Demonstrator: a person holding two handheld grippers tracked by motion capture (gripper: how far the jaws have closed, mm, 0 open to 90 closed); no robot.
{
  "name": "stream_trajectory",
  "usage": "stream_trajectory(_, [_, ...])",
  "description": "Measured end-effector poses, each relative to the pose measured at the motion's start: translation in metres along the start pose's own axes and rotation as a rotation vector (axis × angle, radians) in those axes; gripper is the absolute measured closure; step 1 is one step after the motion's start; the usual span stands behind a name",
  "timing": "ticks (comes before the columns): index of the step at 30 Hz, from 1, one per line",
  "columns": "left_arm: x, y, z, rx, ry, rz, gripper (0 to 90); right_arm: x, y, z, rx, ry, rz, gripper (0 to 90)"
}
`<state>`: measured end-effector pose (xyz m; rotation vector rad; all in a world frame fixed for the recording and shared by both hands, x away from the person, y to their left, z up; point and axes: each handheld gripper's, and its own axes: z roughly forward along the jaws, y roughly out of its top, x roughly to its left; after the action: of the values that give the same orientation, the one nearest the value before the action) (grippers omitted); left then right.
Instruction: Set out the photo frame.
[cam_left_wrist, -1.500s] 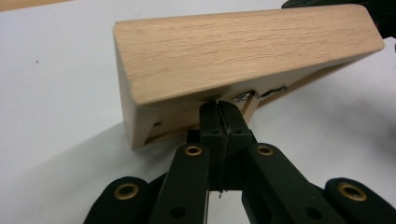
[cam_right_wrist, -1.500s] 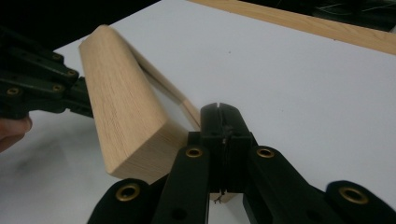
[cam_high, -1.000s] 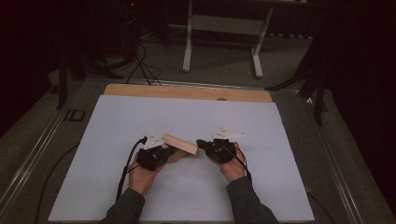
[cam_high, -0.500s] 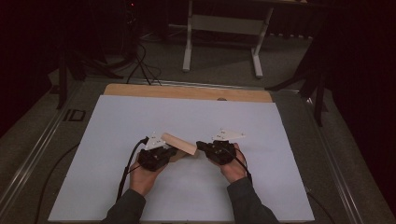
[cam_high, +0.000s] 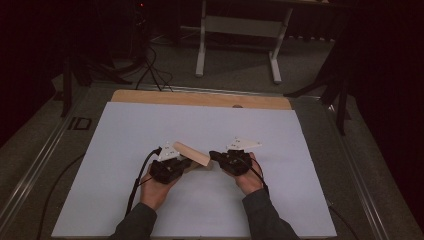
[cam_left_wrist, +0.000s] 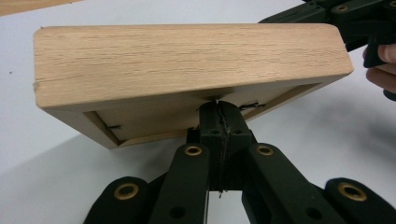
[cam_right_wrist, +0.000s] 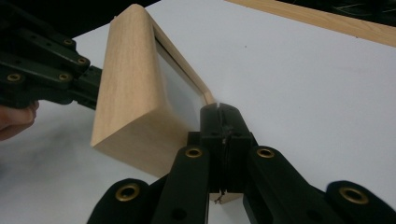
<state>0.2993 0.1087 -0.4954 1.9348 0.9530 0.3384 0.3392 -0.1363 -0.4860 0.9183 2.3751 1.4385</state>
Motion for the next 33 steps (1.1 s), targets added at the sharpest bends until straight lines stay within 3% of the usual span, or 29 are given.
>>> stream_trajectory(33, [0.0009,-0.0002,0.0071,0.032,-0.013,-0.011,89.4,0.0048,0.0034,0.0038,0.021,0.024,-0.032,89.5])
